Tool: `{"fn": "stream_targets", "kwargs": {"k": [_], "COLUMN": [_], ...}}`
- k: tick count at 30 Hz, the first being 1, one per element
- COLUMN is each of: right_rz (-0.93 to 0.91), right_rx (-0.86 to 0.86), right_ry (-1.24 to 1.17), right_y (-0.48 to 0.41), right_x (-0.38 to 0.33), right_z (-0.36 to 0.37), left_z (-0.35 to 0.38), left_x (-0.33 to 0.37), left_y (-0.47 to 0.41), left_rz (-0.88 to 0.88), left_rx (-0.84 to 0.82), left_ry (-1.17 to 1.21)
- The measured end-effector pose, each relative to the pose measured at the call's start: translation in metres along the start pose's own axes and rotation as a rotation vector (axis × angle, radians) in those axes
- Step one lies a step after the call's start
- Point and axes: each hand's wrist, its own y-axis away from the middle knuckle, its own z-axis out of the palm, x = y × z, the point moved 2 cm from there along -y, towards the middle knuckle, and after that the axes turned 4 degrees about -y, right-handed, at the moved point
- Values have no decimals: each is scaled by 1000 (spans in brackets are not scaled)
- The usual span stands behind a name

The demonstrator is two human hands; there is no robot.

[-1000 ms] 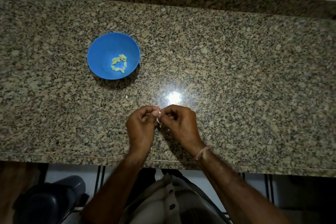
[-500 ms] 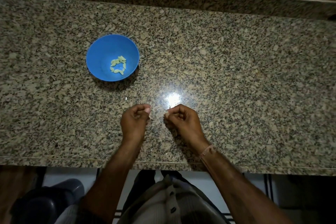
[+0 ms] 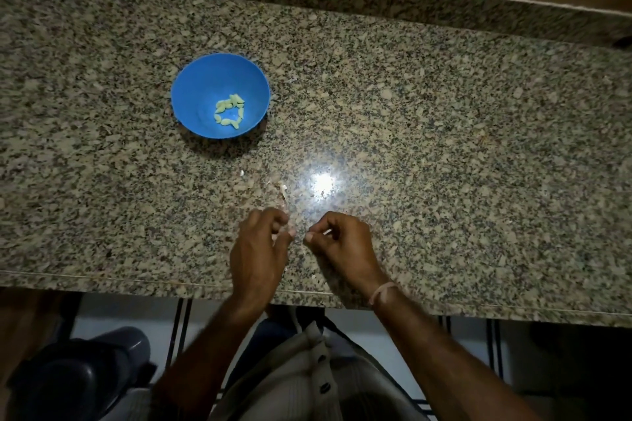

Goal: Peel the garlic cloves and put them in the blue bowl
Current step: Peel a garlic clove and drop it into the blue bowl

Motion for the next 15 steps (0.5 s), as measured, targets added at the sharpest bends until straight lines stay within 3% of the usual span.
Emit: {"fn": "stream_targets", "kwargs": {"k": [7, 15], "right_rz": [-304, -368], "right_rx": [40, 117], "right_ry": [455, 583], "right_y": [10, 10], "right_x": [4, -3], "right_z": [16, 23], "left_z": [5, 6], "left_x": [-17, -21], "left_y": [2, 1], "left_rz": [61, 86], "left_rx": [-95, -88], "left_ry": [-19, -52]}}
